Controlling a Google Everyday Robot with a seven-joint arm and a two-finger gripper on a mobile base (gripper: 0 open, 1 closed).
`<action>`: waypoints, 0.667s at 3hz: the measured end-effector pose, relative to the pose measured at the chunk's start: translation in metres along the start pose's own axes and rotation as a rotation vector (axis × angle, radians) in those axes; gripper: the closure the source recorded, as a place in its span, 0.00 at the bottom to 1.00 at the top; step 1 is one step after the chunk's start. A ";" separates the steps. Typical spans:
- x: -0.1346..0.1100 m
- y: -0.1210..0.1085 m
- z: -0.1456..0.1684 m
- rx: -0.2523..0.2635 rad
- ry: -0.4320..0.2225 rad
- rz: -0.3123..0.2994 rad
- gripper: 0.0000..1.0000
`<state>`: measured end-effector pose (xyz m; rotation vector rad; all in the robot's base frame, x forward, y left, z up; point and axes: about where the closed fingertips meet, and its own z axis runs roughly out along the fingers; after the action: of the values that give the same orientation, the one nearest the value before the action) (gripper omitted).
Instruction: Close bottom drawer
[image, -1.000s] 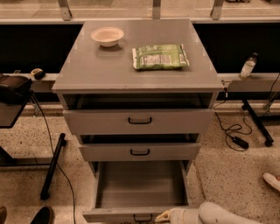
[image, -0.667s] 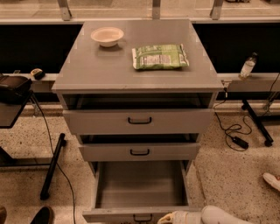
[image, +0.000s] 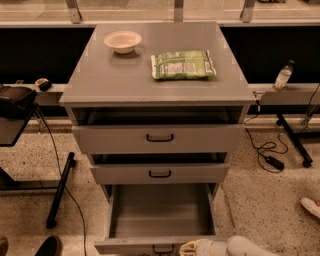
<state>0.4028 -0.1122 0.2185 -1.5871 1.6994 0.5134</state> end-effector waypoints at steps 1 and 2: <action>0.040 -0.010 0.033 0.057 -0.014 0.075 1.00; 0.062 -0.016 0.054 0.095 -0.005 0.099 1.00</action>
Offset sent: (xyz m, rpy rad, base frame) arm 0.0456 -0.0113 -0.1099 0.0255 -0.0044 -0.1901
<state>0.4338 -0.1177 0.1407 -1.4387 1.7790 0.4784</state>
